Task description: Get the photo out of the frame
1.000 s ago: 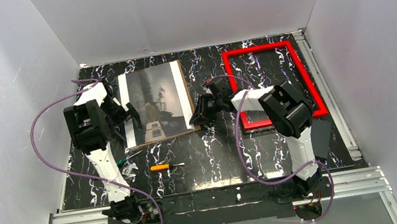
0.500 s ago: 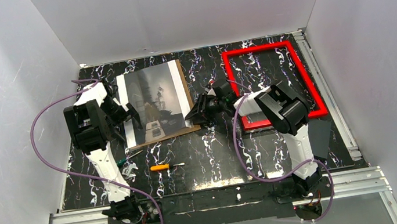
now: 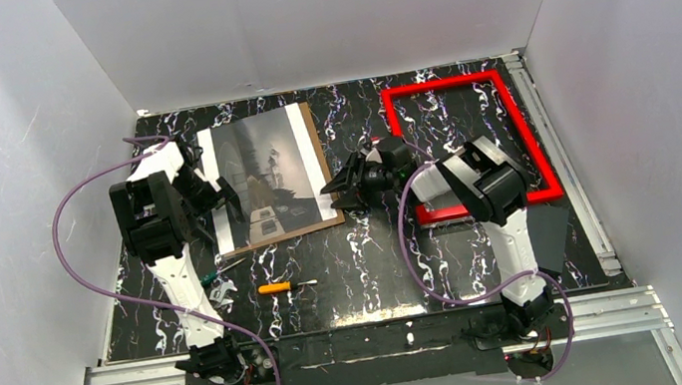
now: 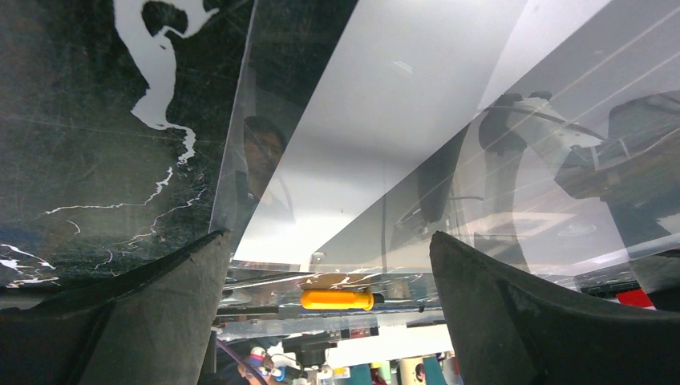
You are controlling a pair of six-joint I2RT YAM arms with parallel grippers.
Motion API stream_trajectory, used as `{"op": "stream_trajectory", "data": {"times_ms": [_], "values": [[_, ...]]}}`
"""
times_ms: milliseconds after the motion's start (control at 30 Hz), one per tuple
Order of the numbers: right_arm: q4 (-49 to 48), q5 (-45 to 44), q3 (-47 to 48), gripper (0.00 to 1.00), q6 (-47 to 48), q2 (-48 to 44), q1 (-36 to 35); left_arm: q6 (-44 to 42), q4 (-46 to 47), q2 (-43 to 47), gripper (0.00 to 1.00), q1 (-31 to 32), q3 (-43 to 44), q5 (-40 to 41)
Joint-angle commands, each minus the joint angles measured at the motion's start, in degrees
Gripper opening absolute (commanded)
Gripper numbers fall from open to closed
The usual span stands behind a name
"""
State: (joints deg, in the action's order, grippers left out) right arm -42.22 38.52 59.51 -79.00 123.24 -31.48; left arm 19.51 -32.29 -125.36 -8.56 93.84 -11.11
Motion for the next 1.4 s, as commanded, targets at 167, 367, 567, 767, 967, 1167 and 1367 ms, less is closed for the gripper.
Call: {"op": "stream_trajectory", "data": {"times_ms": [167, 367, 567, 767, 967, 1167, 1367], "values": [[22.1, -2.0, 10.1, 0.56, 19.2, -2.4, 0.8, -0.9, -4.4, -3.5, 0.96, -0.4, -1.1, 0.0], [43.7, -9.8, 17.7, 0.33, 41.3, -6.2, 0.6, -1.0, -4.5, -3.6, 0.96, -0.4, -0.8, -0.2], [51.8, -10.2, 25.2, 0.15, 51.6, -4.0, 0.2, -0.9, -4.4, -3.7, 0.96, -0.4, -0.9, -0.4], [54.5, -9.8, 30.7, 0.1, 53.1, 0.1, -0.3, -1.0, -4.4, -3.7, 0.96, -0.4, -1.0, -0.2], [57.0, -11.2, 35.1, 0.11, 55.3, 2.9, -1.8, -0.9, -4.4, -3.9, 0.96, -0.4, -0.9, -0.3], [60.7, -13.6, 39.1, 0.11, 58.0, 5.1, -2.7, -0.9, -4.4, -3.9, 0.96, -0.4, -0.8, -0.4], [64.4, -17.4, 41.7, 0.11, 60.4, 7.0, -4.1, -0.8, -4.4, -3.9, 0.96, -0.4, -0.9, -0.7]]}}
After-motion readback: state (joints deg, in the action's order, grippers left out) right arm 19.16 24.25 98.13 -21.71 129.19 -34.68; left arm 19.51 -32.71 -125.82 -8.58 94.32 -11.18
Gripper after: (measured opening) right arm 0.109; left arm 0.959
